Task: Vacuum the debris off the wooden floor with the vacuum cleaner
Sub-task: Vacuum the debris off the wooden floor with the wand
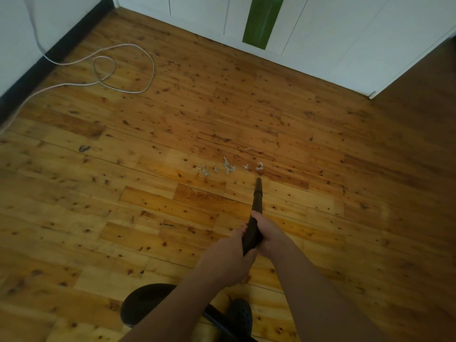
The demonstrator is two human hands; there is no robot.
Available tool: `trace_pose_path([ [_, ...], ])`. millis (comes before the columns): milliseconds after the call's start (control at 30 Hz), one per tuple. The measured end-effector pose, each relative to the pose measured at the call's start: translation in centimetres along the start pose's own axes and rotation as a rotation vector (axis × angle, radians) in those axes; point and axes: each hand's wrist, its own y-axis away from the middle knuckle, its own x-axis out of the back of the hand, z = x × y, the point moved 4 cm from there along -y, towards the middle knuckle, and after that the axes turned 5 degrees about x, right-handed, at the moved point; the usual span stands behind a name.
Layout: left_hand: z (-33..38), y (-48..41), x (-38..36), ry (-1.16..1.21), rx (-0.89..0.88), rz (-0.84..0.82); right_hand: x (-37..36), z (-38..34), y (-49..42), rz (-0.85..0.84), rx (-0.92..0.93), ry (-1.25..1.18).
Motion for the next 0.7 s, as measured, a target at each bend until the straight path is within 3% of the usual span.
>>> trace_pose_path([
  [700, -2.0, 1.7, 1.2, 0.145, 0.062, -0.037, -2.5, 2.6, 1.9, -0.069, 0.023, 0.079],
])
